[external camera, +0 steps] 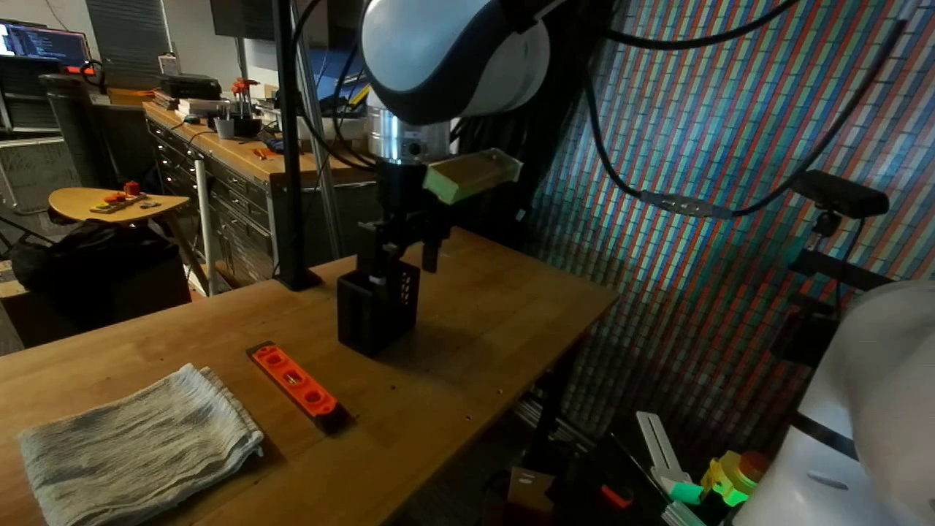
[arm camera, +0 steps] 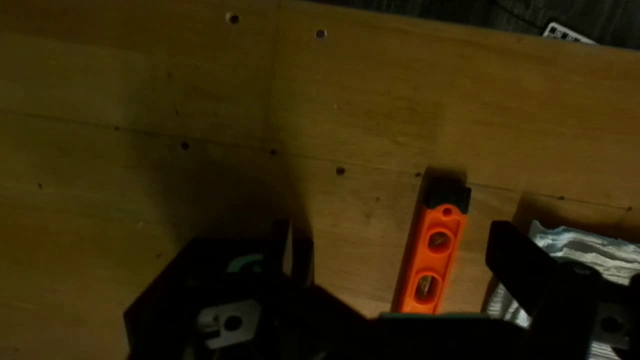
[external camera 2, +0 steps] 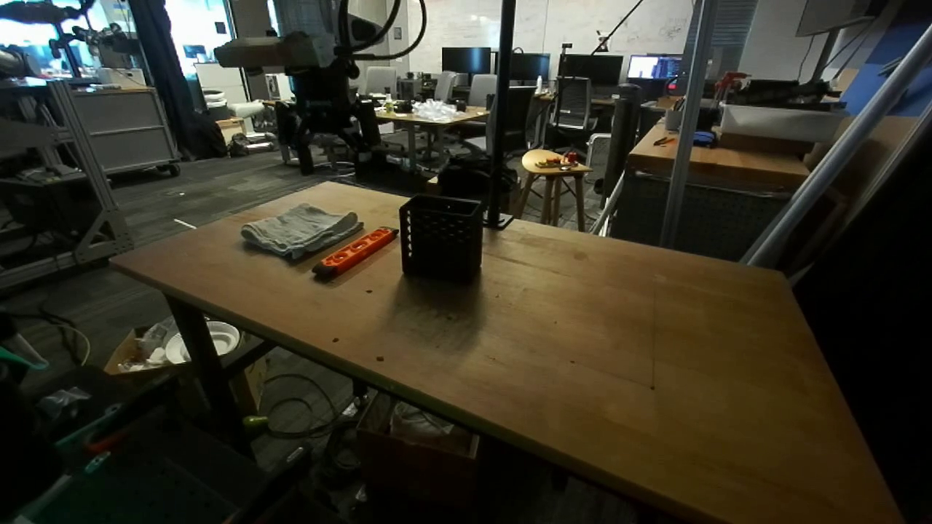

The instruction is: Put the cloth in the box

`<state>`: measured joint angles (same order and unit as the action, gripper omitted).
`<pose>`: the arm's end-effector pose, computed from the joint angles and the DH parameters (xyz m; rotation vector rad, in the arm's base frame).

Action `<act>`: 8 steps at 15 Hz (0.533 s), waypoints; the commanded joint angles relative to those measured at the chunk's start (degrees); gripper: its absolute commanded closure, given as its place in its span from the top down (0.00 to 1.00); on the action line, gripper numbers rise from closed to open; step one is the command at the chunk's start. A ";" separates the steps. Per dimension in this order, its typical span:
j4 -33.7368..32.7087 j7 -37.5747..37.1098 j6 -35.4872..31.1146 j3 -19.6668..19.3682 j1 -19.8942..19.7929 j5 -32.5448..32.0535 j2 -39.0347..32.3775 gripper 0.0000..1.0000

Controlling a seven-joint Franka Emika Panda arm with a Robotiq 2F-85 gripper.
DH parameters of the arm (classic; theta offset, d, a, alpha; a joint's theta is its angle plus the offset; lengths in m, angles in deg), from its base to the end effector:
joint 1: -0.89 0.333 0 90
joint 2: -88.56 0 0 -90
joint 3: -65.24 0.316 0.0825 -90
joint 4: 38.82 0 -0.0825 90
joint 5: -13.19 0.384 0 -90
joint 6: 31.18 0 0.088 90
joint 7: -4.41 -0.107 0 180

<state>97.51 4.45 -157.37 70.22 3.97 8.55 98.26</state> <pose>0.4684 0.0637 0.3876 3.0479 0.2876 -0.0048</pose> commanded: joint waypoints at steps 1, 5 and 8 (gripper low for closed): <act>-5.09 -2.47 -7.74 1.76 1.32 -3.74 -7.13 1.00; -12.14 -2.42 -14.46 2.63 3.07 -5.57 -15.77 1.00; -18.75 -1.22 -15.61 2.89 4.88 -6.78 -22.44 1.00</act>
<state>86.59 2.95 -172.08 72.81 7.32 3.63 82.83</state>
